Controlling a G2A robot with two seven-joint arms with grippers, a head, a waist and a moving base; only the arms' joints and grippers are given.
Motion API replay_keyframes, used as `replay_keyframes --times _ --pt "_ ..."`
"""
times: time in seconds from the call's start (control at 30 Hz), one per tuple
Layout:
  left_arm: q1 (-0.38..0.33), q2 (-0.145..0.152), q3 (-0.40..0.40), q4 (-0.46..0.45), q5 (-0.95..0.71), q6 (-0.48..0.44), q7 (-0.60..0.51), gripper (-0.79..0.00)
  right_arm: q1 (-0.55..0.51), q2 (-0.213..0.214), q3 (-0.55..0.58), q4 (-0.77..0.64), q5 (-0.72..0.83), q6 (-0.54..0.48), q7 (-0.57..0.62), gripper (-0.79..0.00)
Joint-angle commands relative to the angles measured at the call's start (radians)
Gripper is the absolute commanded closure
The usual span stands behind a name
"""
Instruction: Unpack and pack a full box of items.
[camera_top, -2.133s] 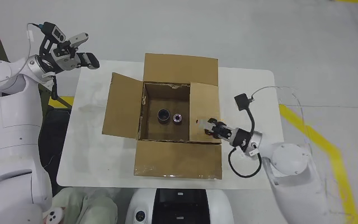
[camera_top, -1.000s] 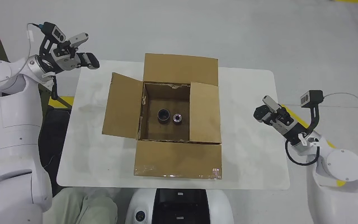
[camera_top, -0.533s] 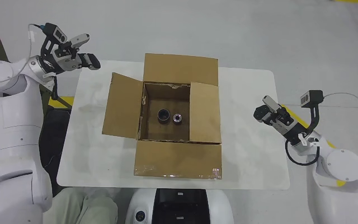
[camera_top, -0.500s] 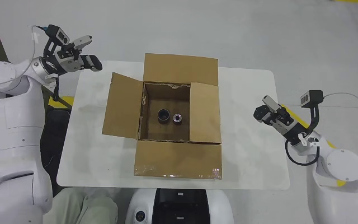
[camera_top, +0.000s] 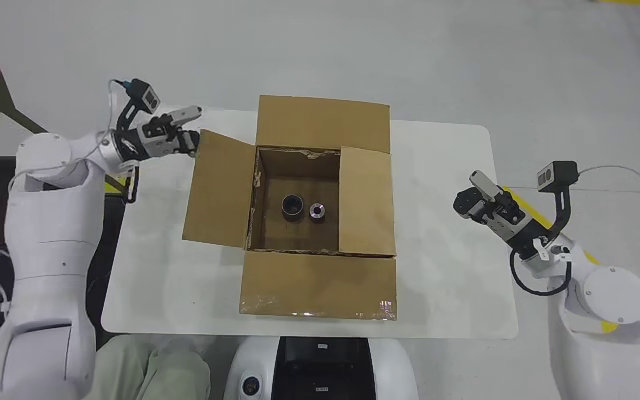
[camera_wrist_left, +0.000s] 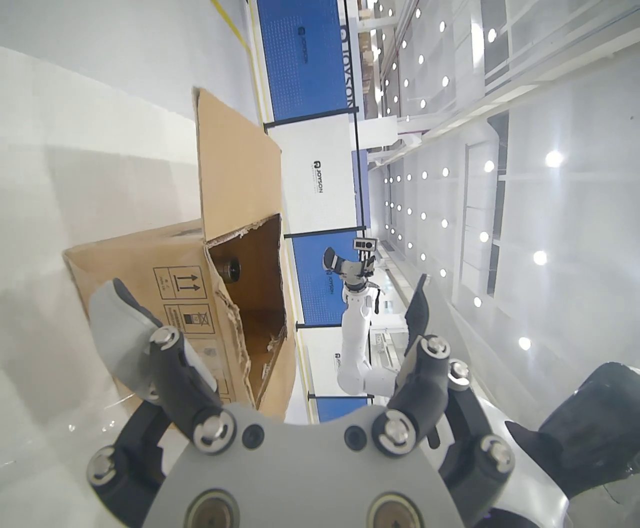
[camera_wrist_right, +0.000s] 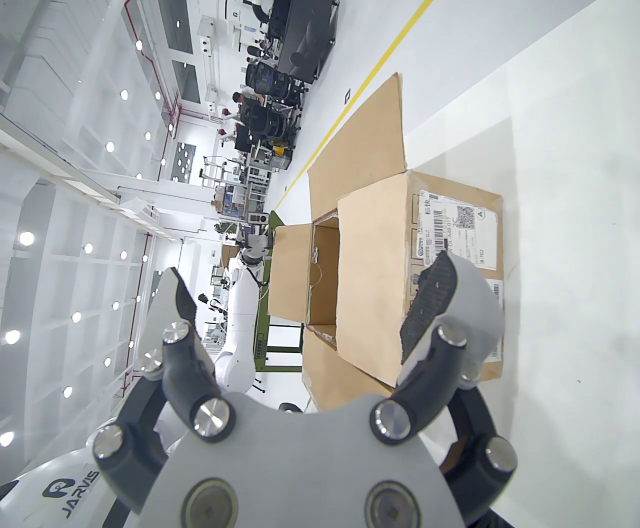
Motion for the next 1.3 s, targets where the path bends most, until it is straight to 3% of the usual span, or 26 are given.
replay_keyframes --times 0.0,0.2,0.57,1.27 --pt "-0.008 -0.003 0.020 0.023 -0.018 -0.005 -0.016 -0.785 0.000 0.000 0.000 0.000 0.000 0.000 0.000 -0.785" --pt "-0.032 -0.012 0.054 0.050 -0.112 0.007 -0.058 -0.785 0.000 0.000 0.000 0.000 0.000 0.000 0.000 -0.785" --pt "-0.045 -0.024 0.104 -0.032 -0.251 0.080 -0.094 -0.785 0.000 0.000 0.000 0.000 0.000 0.000 0.000 -0.785" --pt "-0.101 -0.068 0.326 -0.130 -0.196 0.078 -0.011 -0.785 0.000 0.000 0.000 0.000 0.000 0.000 0.000 -0.785"
